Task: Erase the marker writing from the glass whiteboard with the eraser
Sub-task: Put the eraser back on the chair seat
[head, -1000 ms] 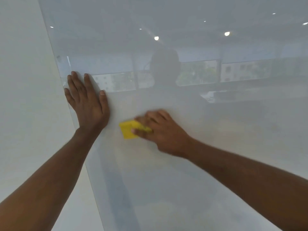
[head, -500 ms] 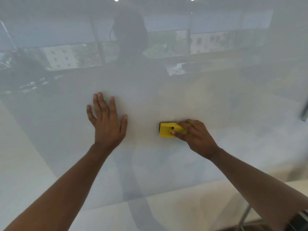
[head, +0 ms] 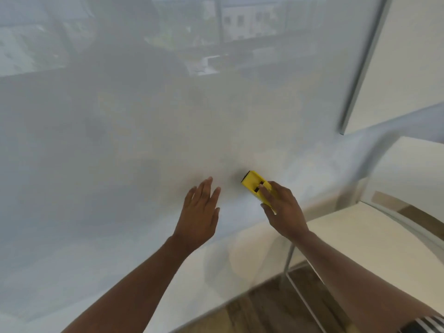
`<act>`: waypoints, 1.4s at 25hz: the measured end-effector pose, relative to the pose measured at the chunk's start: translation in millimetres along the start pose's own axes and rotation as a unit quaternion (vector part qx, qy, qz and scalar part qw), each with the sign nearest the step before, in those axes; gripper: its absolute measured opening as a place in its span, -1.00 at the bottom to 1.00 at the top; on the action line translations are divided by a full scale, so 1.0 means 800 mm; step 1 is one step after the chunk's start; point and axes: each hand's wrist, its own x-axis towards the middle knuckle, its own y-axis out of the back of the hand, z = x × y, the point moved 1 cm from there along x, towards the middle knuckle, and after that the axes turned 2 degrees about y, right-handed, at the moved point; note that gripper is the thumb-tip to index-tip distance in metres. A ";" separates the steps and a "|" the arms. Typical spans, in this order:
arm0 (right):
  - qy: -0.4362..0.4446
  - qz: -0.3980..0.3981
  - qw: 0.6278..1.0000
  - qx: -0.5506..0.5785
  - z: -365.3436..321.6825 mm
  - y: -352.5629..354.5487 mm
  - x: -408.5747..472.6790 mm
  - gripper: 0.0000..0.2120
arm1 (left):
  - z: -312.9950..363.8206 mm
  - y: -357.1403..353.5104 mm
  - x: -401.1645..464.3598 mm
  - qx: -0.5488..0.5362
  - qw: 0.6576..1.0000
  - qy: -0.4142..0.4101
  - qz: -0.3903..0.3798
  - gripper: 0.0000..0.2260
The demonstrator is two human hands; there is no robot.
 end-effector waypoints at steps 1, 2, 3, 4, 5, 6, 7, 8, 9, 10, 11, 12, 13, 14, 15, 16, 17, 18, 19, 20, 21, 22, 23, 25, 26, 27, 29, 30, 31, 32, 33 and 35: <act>-0.020 -0.010 1.000 0.002 0.018 0.003 -0.013 -0.38 | 0.021 -0.019 0.008 -0.012 0.999 -0.004 -0.033 -0.56; -0.036 -0.019 0.999 0.001 0.036 0.006 -0.029 -0.37 | 0.042 -0.037 0.014 -0.023 0.998 -0.010 -0.065 -0.57; -0.050 -0.028 0.998 -0.001 0.053 0.008 -0.043 -0.37 | 0.061 -0.056 0.021 -0.033 0.995 -0.016 -0.094 -0.59; -0.068 -0.038 0.997 -0.002 0.073 0.011 -0.058 -0.36 | 0.082 -0.076 0.028 -0.046 0.992 -0.022 -0.119 -0.59; -0.090 -0.048 0.995 -0.004 0.095 0.013 -0.074 -0.37 | 0.104 -0.097 0.035 -0.058 0.987 -0.023 -0.146 -0.57; -0.108 -0.062 0.992 -0.008 0.112 0.015 -0.087 -0.39 | 0.121 -0.114 0.040 -0.066 0.982 -0.019 -0.176 -0.54; -0.125 -0.076 0.989 -0.016 0.131 0.018 -0.103 -0.41 | 0.140 -0.132 0.044 -0.072 0.976 -0.015 -0.207 -0.51; -0.142 -0.090 0.985 -0.026 0.150 0.020 -0.117 -0.42 | 0.157 -0.151 0.049 -0.070 0.969 -0.016 -0.238 -0.47; -0.161 -0.107 0.980 -0.035 0.169 0.022 -0.130 -0.42 | 0.174 -0.171 0.054 -0.063 0.961 -0.022 -0.270 -0.44; -0.184 -0.124 0.974 -0.044 0.188 0.025 -0.143 -0.42 | 0.191 -0.191 0.059 -0.058 0.952 -0.030 -0.298 -0.42; -0.209 -0.141 0.966 -0.051 0.203 0.027 -0.154 -0.42 | 0.206 -0.207 0.063 -0.057 0.947 -0.038 -0.313 -0.41; -0.235 -0.157 0.957 -0.061 0.219 0.029 -0.166 -0.42 | 0.223 -0.223 0.069 -0.059 0.943 -0.048 -0.325 -0.40; -0.260 -0.175 0.947 -0.072 0.234 0.030 -0.176 -0.42 | 0.238 -0.236 0.074 -0.064 0.938 -0.056 -0.337 -0.40; -0.283 -0.192 0.936 -0.080 0.249 0.029 -0.186 -0.42 | 0.254 -0.250 0.080 -0.070 0.932 -0.065 -0.350 -0.40; -0.303 -0.212 0.925 -0.088 0.264 0.028 -0.195 -0.41 | 0.271 -0.265 0.085 -0.076 0.924 -0.075 -0.367 -0.39; -0.317 -0.228 0.916 -0.091 0.275 0.025 -0.204 -0.41 | 0.284 -0.277 0.088 -0.080 0.918 -0.082 -0.379 -0.39; -0.331 -0.246 0.906 -0.092 0.285 0.022 -0.212 -0.41 | 0.297 -0.289 0.092 -0.083 0.911 -0.091 -0.394 -0.38; -0.344 -0.257 0.898 -0.088 0.294 0.018 -0.219 -0.41 | 0.308 -0.301 0.095 -0.087 0.903 -0.099 -0.408 -0.38; -0.358 -0.270 0.890 -0.084 0.302 0.013 -0.225 -0.41 | 0.318 -0.311 0.098 -0.088 0.897 -0.110 -0.420 -0.38; -0.366 -0.281 0.883 -0.080 0.307 0.007 -0.230 -0.41 | 0.325 -0.322 0.098 -0.090 0.892 -0.119 -0.428 -0.38; -0.374 -0.294 0.876 -0.076 0.311 0.002 -0.235 -0.41 | 0.331 -0.332 0.098 -0.090 0.887 -0.126 -0.436 -0.38; -0.377 -0.301 0.873 -0.073 0.314 -0.004 -0.238 -0.41 | 0.334 -0.339 0.097 -0.090 0.883 -0.131 -0.442 -0.38; -0.383 -0.309 0.868 -0.070 0.318 -0.008 -0.242 -0.41 | 0.337 -0.348 0.096 -0.091 0.878 -0.136 -0.449 -0.38; -0.393 -0.319 0.860 -0.063 0.326 -0.017 -0.244 -0.41 | 0.338 -0.361 0.095 -0.089 0.872 -0.144 -0.459 -0.38; -0.393 -0.323 0.859 -0.060 0.329 -0.020 -0.245 -0.41 | 0.336 -0.366 0.093 -0.091 0.870 -0.146 -0.463 -0.39; -0.398 -0.329 0.855 -0.060 0.330 -0.022 -0.245 -0.41 | 0.334 -0.368 0.092 -0.092 0.868 -0.145 -0.466 -0.39; -0.399 -0.341 0.849 -0.067 0.335 -0.025 -0.246 -0.41 | 0.328 -0.371 0.089 -0.096 0.866 -0.137 -0.471 -0.39; -0.398 -0.344 0.848 -0.069 0.338 -0.027 -0.247 -0.41 | 0.325 -0.372 0.088 -0.098 0.866 -0.130 -0.473 -0.39; -0.398 -0.354 0.843 -0.068 0.337 -0.027 -0.248 -0.41 | 0.322 -0.371 0.087 -0.101 0.866 -0.127 -0.474 -0.39; -0.394 -0.358 0.844 -0.067 0.337 -0.030 -0.249 -0.41 | 0.319 -0.370 0.085 -0.101 0.868 -0.124 -0.470 -0.39; -0.393 -0.366 0.841 -0.065 0.335 -0.029 -0.250 -0.42 | 0.316 -0.368 0.084 -0.102 0.869 -0.122 -0.468 -0.39; -0.392 -0.371 0.840 -0.060 0.336 -0.026 -0.248 -0.41 | 0.308 -0.363 0.084 -0.109 0.871 -0.111 -0.465 -0.39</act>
